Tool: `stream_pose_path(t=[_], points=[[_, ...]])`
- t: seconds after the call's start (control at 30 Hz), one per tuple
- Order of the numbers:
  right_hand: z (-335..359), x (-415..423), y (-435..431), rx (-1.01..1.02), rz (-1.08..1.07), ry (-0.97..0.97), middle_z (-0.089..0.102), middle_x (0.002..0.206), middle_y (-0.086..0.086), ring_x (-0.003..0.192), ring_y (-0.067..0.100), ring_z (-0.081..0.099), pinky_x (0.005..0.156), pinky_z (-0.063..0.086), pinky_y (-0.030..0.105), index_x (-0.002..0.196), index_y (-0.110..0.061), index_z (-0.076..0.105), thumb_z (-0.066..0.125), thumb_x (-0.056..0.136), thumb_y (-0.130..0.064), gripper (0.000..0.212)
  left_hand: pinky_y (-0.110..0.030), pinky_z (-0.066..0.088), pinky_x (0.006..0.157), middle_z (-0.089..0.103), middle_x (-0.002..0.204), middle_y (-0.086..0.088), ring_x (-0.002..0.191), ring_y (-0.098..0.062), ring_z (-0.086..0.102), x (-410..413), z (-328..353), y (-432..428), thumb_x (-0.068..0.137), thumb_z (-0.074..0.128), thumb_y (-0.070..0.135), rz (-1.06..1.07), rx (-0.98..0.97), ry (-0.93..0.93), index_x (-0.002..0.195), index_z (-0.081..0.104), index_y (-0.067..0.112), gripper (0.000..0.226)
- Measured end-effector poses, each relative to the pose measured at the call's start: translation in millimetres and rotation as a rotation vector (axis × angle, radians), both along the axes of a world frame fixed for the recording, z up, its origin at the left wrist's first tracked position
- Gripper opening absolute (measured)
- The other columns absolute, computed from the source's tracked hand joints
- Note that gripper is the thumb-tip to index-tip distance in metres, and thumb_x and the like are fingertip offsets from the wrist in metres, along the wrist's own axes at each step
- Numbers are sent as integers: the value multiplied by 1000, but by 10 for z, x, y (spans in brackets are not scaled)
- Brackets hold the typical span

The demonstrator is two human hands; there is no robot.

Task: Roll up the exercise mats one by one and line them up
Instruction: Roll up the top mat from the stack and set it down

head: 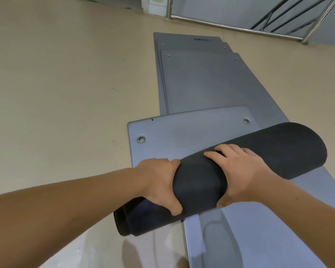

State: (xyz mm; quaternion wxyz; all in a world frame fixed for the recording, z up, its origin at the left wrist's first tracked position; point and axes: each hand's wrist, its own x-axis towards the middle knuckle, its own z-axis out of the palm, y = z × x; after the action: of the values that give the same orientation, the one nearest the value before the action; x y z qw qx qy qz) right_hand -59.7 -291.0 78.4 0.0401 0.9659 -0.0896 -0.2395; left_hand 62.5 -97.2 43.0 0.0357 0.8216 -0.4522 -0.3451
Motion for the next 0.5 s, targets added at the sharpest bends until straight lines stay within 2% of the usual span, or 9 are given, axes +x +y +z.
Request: stream_pose_path(t=[0.13,0.23,0.33,0.4,0.43,0.5], points=[[213,-10,-22,52,-16,60,34,143,-17,137,13,33,115,37,38,154,-48,22,78,51,-86,123,-38,61,91,67,114,18,101,-11,69,76,-7,106,59,93,53,143,27,394,121,56,44,73],[232,100,79,28,-27,110,39,144,-12,139,19,38,113,39,45,155,-46,25,74,50,-92,124,-38,60,96,69,117,20,106,-12,71,216,-48,176,57,97,48,217,32,496,124,61,49,76],[153,249,84,59,-41,82,45,143,-10,136,21,44,109,43,45,156,-45,29,73,52,-92,122,-39,55,105,58,134,20,120,-14,64,338,-108,239,55,97,58,290,7,432,147,45,51,106],[116,343,45,128,-77,35,49,142,-13,134,19,46,108,42,45,154,-47,34,75,51,-90,118,-40,49,111,48,149,18,134,-14,54,430,-97,308,49,93,71,329,-36,305,158,33,47,127],[89,388,31,160,-95,10,50,143,-15,135,18,45,110,41,45,152,-48,37,76,52,-88,115,-40,48,112,46,151,18,136,-12,52,463,-62,345,49,90,76,328,-61,204,157,34,45,126],[25,476,31,192,-121,-56,50,144,-14,137,19,43,113,38,44,149,-48,42,77,56,-85,106,-40,50,105,51,139,18,127,-10,55,473,46,423,61,81,81,289,-110,-31,147,47,43,100]])
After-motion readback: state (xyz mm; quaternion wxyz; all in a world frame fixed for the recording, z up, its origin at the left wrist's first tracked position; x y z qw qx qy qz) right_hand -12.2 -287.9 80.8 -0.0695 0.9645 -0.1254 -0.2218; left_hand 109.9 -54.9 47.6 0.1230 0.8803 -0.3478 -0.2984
